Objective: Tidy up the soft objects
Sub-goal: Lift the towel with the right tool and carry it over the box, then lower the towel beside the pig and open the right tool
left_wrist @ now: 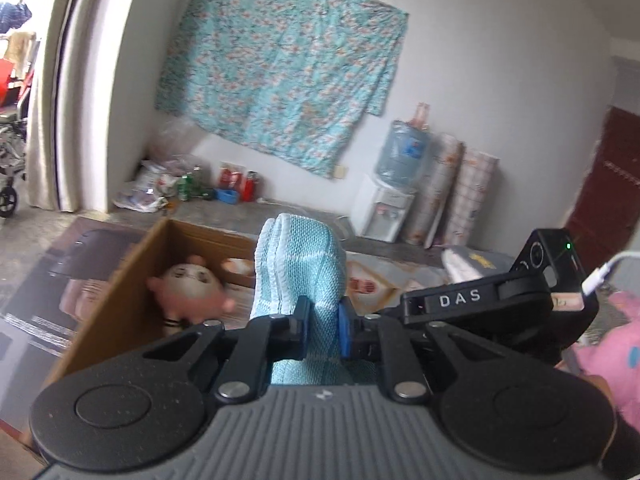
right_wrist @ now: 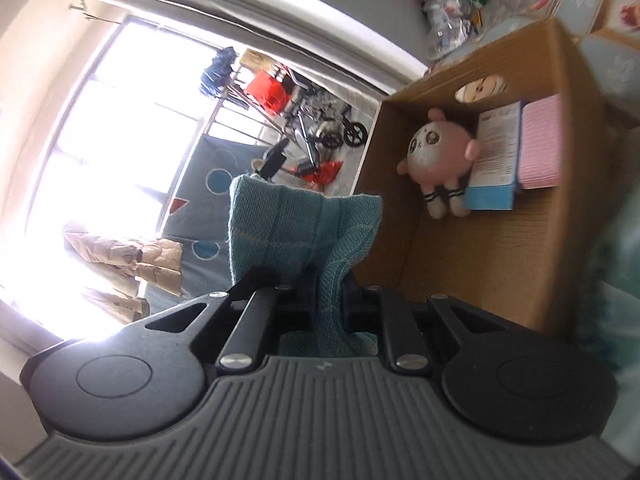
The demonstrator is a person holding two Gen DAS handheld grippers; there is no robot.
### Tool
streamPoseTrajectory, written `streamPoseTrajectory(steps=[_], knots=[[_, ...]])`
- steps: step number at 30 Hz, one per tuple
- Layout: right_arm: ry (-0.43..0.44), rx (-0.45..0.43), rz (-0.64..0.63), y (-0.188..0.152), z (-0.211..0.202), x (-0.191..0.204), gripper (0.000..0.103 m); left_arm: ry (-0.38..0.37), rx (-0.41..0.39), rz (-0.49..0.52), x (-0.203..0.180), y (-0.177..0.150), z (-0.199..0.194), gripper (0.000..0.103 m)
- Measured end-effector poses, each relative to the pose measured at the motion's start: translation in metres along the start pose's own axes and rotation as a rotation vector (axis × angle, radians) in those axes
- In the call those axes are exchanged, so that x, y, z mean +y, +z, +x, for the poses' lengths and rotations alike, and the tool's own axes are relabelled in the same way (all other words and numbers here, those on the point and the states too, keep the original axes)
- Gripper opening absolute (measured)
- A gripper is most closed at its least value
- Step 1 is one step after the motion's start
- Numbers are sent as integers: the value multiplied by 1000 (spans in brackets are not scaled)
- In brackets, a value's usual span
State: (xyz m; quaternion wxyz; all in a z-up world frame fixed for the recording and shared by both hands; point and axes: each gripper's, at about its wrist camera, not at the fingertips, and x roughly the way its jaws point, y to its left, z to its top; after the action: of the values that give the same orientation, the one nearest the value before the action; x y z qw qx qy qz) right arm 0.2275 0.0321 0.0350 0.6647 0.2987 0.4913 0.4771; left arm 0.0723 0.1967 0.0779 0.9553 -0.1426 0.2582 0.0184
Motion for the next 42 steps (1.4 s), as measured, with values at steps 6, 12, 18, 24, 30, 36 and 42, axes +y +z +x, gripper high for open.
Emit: streamPoseTrajectory(steps=[6,12,18,24,30,36,42], knots=[[-74,71,95,26,81,-20,12,119,71,49,45,5,48,13],[-147,115,207,38,144,-54,15,205,161,109,78,-2,94,12],[-268,108,178,47,167,-63,39,255,233,152,101,-10,113,10],[-259,26,97,53,153,-51,50,294,279,232,94,-16,123,10],[-224,-50,25,58,127,-32,51,339,376,281,91,-21,149,10],[-196,-74,-44,59,92,-20,52,363,422,221,98,-21,161,19],[-168,-102,-66,50,52,-11,59,367,381,197,88,-13,143,53]])
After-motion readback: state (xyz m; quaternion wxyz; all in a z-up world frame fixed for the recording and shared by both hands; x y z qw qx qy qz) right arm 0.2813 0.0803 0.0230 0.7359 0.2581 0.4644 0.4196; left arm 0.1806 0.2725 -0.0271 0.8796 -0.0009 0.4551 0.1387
